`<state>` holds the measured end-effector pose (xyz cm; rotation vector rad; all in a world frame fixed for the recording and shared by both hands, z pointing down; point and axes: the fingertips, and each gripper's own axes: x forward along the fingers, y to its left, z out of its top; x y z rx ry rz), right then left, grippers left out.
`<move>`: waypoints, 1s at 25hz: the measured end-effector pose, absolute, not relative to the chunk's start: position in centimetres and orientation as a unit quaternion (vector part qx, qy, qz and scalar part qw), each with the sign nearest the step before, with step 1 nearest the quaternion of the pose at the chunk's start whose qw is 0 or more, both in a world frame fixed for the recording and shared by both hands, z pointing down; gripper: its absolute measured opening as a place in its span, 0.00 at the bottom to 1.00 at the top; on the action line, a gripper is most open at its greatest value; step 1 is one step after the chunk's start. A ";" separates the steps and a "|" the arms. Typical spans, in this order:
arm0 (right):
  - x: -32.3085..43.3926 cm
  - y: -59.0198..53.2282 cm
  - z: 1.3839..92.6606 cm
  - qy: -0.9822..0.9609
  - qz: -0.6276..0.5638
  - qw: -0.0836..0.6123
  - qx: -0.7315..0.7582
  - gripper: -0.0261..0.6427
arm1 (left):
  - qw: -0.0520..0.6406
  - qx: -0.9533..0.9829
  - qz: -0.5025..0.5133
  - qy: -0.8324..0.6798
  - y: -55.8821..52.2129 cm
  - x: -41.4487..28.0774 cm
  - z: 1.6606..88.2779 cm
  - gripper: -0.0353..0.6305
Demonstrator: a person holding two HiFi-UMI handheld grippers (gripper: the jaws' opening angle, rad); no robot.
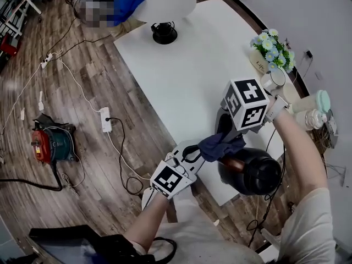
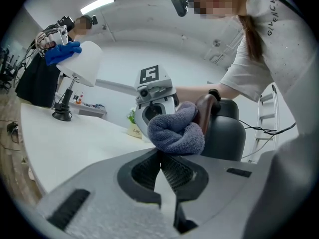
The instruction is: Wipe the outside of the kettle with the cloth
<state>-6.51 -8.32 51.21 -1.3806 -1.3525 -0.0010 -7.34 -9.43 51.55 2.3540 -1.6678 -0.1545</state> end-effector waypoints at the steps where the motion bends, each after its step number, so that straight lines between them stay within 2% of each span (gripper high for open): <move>1: -6.7 -8.5 51.5 -0.589 -0.011 0.564 -0.579 0.11 | 0.128 0.805 -0.049 -0.577 -9.5 -7.5 51.8 0.06; 7: -8.8 -13.6 52.0 -0.703 -0.112 0.545 -0.443 0.11 | 0.130 0.781 -0.028 -0.610 -9.7 -9.7 51.7 0.06; 12: -9.7 -18.3 45.4 -0.807 -0.162 0.508 -0.256 0.11 | 0.082 0.803 -0.036 -0.589 -10.0 -10.1 47.4 0.06; 15: -9.1 -20.0 39.1 -0.863 -0.192 0.443 -0.151 0.11 | 0.064 0.816 -0.045 -0.572 -10.6 -9.5 44.8 0.06; 22: -2.0 -19.7 23.8 -0.943 -0.217 0.211 0.140 0.11 | 0.021 0.843 -0.066 -0.533 -9.9 -8.4 38.3 0.06; 25: 2.6 -17.2 22.5 -0.945 -0.182 0.166 0.213 0.11 | 0.003 0.847 -0.073 -0.527 -9.1 -7.6 36.9 0.06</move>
